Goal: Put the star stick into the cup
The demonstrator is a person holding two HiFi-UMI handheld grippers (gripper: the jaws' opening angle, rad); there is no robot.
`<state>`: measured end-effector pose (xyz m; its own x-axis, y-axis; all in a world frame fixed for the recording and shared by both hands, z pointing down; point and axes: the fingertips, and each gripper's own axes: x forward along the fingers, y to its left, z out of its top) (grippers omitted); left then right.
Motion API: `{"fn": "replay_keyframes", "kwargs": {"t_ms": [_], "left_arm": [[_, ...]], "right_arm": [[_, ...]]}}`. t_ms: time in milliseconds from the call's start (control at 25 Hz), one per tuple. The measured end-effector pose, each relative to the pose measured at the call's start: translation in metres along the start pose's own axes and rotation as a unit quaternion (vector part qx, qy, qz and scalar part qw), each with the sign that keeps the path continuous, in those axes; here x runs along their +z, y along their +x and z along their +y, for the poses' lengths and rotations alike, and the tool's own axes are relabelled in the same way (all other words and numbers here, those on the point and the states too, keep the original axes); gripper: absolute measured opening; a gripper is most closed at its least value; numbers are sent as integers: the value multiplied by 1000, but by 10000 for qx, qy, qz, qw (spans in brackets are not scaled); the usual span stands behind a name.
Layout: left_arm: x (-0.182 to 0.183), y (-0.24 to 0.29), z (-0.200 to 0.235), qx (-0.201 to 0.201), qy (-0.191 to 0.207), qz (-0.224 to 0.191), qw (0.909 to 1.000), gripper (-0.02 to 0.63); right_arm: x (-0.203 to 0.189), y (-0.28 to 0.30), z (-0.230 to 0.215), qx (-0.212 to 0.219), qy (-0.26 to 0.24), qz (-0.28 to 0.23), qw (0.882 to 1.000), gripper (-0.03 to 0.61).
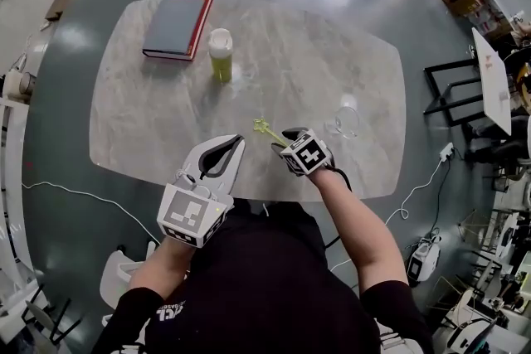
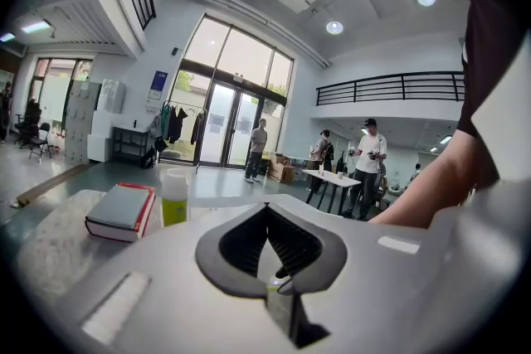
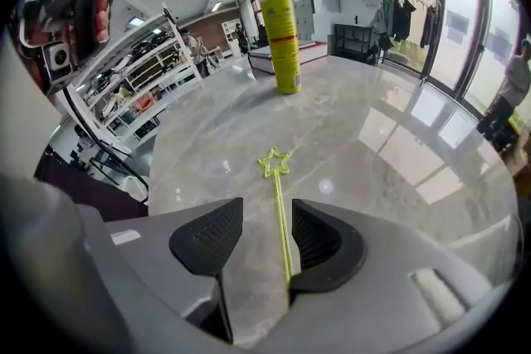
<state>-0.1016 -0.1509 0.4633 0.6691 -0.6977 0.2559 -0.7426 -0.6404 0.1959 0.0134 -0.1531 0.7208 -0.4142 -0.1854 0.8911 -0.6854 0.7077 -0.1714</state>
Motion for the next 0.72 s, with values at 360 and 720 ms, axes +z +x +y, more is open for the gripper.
{"fn": "replay_keyframes", "kwargs": {"t_ms": [360,720], "left_arm": [[-7,-5,3,-6,-83,50,10000,3],[-16,-15,15,140,-225,60,9996,3]], "right_arm": [[-3,20,-1,-77,-224,292,9993,170],[-7,25,-2,-211,-327,605,9974,129]]}}
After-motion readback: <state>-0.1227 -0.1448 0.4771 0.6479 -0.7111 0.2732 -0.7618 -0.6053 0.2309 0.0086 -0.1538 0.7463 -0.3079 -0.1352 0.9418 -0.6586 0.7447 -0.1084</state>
